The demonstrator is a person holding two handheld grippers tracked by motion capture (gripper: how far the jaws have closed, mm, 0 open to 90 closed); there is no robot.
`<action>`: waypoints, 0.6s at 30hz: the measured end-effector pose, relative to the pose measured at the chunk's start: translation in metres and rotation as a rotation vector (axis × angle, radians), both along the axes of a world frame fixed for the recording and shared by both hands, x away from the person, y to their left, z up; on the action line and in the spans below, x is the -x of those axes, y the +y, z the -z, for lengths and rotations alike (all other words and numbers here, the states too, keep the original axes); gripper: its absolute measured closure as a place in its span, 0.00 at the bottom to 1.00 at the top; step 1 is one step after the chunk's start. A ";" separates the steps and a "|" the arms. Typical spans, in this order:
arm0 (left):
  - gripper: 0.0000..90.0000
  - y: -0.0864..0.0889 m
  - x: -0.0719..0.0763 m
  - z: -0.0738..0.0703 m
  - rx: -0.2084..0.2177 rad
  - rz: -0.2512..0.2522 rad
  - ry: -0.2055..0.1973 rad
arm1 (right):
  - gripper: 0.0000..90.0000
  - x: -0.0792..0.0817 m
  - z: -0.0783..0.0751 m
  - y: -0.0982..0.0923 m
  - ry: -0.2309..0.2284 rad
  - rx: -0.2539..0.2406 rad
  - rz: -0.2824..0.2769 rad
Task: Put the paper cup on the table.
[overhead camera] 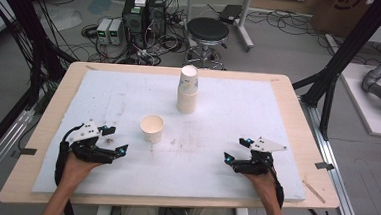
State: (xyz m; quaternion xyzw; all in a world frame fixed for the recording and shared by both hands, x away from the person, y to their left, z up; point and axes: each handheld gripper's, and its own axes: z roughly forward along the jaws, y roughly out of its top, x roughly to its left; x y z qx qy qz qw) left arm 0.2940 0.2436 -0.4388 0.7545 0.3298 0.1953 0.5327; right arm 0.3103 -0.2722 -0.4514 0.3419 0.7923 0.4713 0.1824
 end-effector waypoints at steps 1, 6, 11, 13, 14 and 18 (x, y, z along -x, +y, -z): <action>0.17 0.000 0.002 0.002 0.011 -0.013 -0.006 | 0.19 0.001 0.000 0.000 0.004 -0.001 0.001; 0.18 -0.002 0.009 0.008 0.022 -0.063 -0.025 | 0.19 0.001 0.000 -0.001 -0.005 -0.016 0.004; 0.18 0.000 0.012 0.013 0.025 -0.093 -0.032 | 0.19 0.000 0.000 -0.003 -0.002 -0.029 0.008; 0.18 0.001 0.014 0.013 0.037 -0.102 -0.043 | 0.19 0.001 0.000 -0.003 -0.006 -0.028 0.008; 0.18 0.002 0.014 0.013 0.040 -0.099 -0.044 | 0.19 0.002 0.000 -0.003 -0.012 -0.026 0.006; 0.18 0.000 0.015 0.013 0.029 -0.093 -0.056 | 0.19 0.003 0.000 -0.002 -0.030 -0.024 -0.013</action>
